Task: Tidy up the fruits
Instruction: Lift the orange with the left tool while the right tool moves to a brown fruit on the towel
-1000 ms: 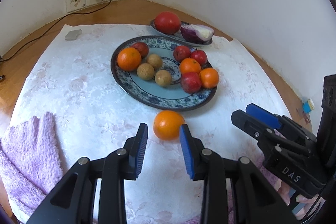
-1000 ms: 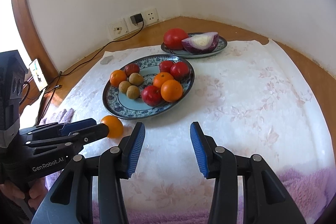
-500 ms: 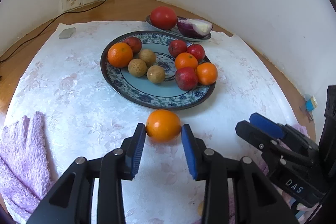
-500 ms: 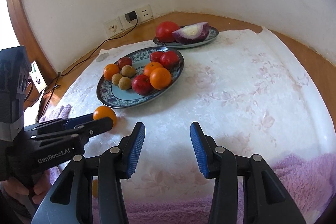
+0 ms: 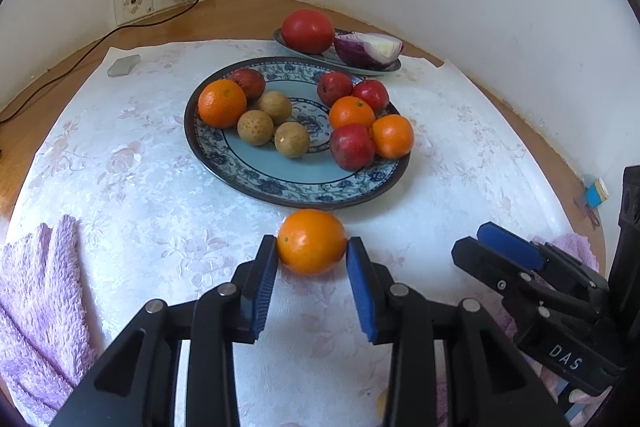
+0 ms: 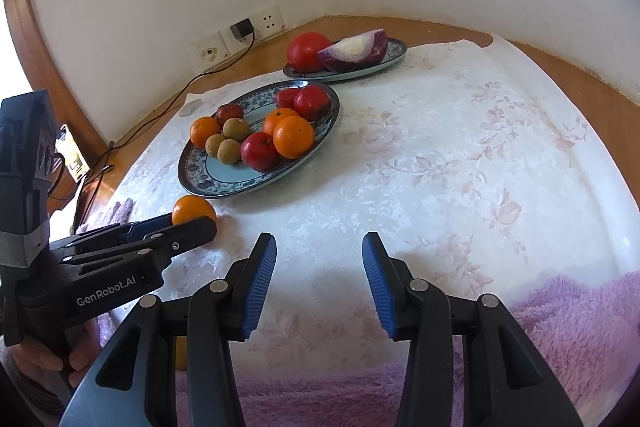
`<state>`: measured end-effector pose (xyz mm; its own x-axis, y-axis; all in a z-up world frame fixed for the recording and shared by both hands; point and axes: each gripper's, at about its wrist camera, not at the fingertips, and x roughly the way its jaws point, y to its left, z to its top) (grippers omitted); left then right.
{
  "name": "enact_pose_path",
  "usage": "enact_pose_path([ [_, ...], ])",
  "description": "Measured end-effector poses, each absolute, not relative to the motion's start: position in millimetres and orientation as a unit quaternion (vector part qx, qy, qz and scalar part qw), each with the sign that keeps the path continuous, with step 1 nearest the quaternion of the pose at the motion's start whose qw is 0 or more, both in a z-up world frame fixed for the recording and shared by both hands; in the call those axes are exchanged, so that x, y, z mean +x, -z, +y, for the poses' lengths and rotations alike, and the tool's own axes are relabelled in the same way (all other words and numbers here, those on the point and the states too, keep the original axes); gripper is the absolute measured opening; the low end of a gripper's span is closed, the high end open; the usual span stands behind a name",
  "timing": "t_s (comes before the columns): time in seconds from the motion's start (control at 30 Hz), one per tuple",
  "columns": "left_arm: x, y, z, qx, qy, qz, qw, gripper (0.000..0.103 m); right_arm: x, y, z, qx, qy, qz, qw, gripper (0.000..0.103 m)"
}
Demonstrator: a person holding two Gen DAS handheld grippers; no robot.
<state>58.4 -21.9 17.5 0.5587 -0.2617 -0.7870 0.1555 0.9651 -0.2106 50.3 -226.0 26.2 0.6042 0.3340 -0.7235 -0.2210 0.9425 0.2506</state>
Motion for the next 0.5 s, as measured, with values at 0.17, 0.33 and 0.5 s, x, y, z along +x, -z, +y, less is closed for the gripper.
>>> enact_pose_path([
  [0.17,54,-21,-19,-0.059,0.119,0.451,0.883,0.037,49,-27,-226,0.068,-0.156,0.418,0.893,0.046],
  [0.33,48,-25,-13,-0.062,0.113,0.446,0.886,0.037,43,-27,-222,0.067,-0.158,0.418,0.892,0.046],
  [0.5,41,-27,-5,-0.062,0.102,0.444,0.888,0.037,35,-30,-217,0.065,-0.162,0.416,0.892,0.046],
])
